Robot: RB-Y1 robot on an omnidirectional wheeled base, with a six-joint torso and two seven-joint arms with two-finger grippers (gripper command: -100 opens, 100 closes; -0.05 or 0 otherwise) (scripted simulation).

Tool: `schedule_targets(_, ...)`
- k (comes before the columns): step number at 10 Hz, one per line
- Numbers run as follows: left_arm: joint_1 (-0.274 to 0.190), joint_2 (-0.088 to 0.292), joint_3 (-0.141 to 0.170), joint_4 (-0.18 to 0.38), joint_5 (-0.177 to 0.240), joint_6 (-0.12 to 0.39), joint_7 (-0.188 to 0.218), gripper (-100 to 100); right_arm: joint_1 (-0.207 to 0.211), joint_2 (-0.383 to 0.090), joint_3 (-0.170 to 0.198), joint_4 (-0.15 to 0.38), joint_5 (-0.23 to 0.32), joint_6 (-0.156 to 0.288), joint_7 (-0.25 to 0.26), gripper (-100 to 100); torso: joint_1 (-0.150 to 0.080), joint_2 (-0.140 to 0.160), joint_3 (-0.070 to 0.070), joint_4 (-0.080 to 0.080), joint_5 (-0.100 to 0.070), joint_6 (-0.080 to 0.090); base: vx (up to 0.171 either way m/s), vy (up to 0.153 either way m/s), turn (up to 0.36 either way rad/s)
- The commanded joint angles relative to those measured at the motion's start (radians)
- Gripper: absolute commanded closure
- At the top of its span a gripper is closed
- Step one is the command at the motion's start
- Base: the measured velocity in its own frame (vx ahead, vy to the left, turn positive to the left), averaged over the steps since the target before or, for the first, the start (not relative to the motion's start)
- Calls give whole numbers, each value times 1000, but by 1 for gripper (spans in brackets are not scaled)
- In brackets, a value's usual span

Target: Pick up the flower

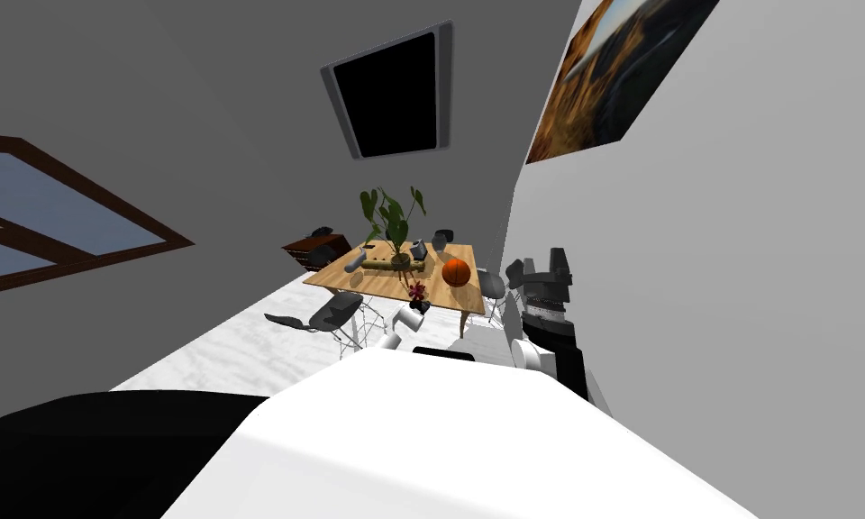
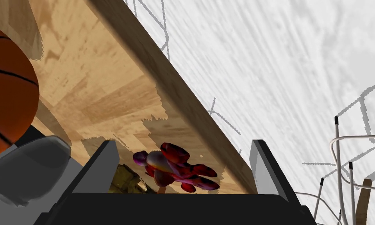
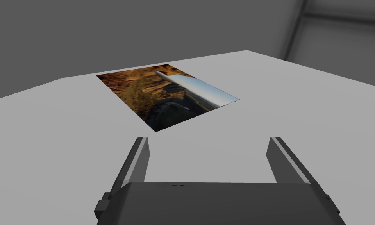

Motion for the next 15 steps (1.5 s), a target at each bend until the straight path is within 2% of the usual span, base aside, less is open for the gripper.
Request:
schedule_targets(1, -34, -1, 1, 37, 7, 50, -19, -100, 0, 0, 0, 0, 0, 0, 0, 0, 0, 0, 0, 0, 0, 0, 94, 2, -33)
schedule_targets(2, -34, -1, 1, 37, 7, 57, -19, -100, 0, 0, 0, 0, 0, 0, 0, 0, 0, -1, -1, 0, 0, 0, 80, 5, -10)
schedule_targets(7, -125, -5, 7, 123, 24, 194, -65, -100, 0, 0, 0, 0, 0, 0, 0, 0, 1, -2, -1, -1, 0, 0, 100, 13, -28)
schedule_targets(10, -161, -4, 13, 158, 31, 247, -83, -100, 0, 0, 0, 0, 0, 0, 0, 0, 1, -2, -1, -1, 0, 0, 89, 22, -14)
schedule_targets(11, -153, -5, 11, 149, 29, 234, -78, -100, 0, 0, 0, 0, 0, 0, 0, 0, 1, -1, -1, 0, 0, 0, 30, 14, -3)
schedule_targets(12, -154, -5, 11, 150, 29, 238, -79, 0, 0, 0, 0, 0, 0, 0, 0, 0, 1, 2, 1, 0, 0, 0, 6, 2, 1)
schedule_targets(13, -151, 1, 22, 176, 34, 208, -85, -100, 0, 0, 0, 0, 0, 0, 0, 0, 0, 4, 2, 1, 0, 0, 12, -15, -52)
schedule_targets(15, -148, 10, 36, 210, 42, 169, -93, -100, 0, 0, 0, 0, 0, 0, 0, 0, -2, 4, 2, 1, 0, 0, 13, -31, -51)
